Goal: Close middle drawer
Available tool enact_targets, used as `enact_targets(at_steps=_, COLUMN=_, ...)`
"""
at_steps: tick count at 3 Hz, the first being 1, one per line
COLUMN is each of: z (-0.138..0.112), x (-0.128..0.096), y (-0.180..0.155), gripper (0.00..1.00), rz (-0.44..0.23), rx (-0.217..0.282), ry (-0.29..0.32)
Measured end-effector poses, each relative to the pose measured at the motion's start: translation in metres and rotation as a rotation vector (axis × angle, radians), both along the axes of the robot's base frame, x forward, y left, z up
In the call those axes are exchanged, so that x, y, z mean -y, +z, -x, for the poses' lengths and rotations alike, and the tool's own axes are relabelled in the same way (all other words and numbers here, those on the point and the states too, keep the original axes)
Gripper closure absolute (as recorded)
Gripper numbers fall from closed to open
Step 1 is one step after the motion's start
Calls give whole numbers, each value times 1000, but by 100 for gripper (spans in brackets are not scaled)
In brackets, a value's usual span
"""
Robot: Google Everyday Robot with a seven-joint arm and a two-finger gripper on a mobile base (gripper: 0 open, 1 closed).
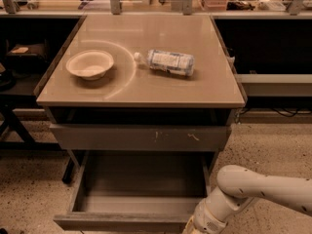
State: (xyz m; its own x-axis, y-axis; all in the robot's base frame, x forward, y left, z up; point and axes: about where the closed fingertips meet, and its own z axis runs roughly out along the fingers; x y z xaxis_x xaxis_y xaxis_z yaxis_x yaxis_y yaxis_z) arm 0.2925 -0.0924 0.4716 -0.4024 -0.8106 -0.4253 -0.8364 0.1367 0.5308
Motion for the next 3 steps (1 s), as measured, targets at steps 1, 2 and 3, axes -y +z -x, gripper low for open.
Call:
enact_targets(at_steps=1, z=-17, x=1, y=-19, gripper=100, rz=-9, rx=49, ry=-6)
enact_targets(at_steps=2, z=-32, x=1, y=-35, gripper=100, rz=1, rx=97, ry=-3)
enact_targets(at_steps=3, z=-33, x=1, y=-35, gripper=81, rz=1, rx=98, ry=-4)
